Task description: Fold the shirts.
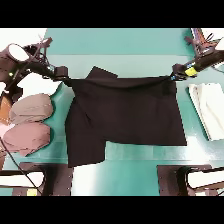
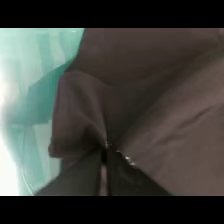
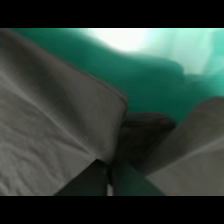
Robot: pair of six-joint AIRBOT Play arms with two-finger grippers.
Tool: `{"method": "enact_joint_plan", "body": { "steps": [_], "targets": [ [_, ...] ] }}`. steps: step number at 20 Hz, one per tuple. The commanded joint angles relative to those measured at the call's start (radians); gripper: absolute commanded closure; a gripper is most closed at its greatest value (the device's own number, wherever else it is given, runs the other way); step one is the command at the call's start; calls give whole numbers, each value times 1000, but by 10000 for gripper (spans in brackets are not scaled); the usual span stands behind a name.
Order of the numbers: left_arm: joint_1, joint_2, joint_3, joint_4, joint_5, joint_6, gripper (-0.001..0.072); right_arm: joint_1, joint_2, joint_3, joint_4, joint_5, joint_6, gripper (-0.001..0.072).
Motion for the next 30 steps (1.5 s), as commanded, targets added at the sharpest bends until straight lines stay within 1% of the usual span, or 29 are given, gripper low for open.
{"method": "enact_joint_plan", "body": {
  "steps": [1, 2, 3, 4, 5, 6, 11, 14, 16, 18, 21, 22, 25, 26, 27, 28, 30],
  "targets": [
    [10, -48, 5, -3, 60, 5, 189, -37, -55, -10, 118, -79, -16, 363],
    [25, -48, 29, -4, 5, 1, 189, -63, -45, -10, 178, -70, -40, 347],
    [47, -45, 56, -4, -78, 3, 189, -90, -30, -10, 229, -37, -72, 347],
    [69, -33, 57, -7, -158, 16, 190, -119, -5, -16, 249, 8, -90, 347],
    [86, -18, 34, -5, -214, 39, 243, -142, 32, -45, 250, 33, -104, 348],
    [103, 14, -24, -5, -245, 45, 287, -171, 82, -98, 250, 42, -114, 348],
    [127, 245, -482, -7, -159, 43, 288, -293, 362, -439, 268, 31, -151, 348],
    [127, 344, -694, -11, -112, 43, 287, -329, 472, -563, 267, -13, -151, 348],
    [127, 359, -763, -31, -77, 43, 287, -329, 526, -620, 267, -47, -151, 348],
    [127, 359, -799, -56, -45, 44, 287, -323, 557, -651, 266, -52, -151, 348],
    [127, 359, -830, -69, 8, 43, 288, -323, 579, -653, 267, -47, -151, 348],
    [127, 358, -834, -96, 20, 44, 288, -323, 585, -653, 266, -50, -151, 348],
    [84, 356, -834, -135, 56, 43, 290, -323, 594, -653, 266, -43, -151, 348],
    [63, 357, -834, -135, 63, 43, 413, -325, 593, -653, 256, -33, -151, 348],
    [50, 357, -832, -137, 61, 43, 689, -337, 593, -653, 255, -17, -158, 348],
    [46, 359, -825, -139, 50, 39, 683, -354, 592, -655, 248, -5, -158, 348],
    [46, 385, -795, -130, 16, 32, 684, -406, 594, -682, 143, 29, -146, 348]
  ]
}}
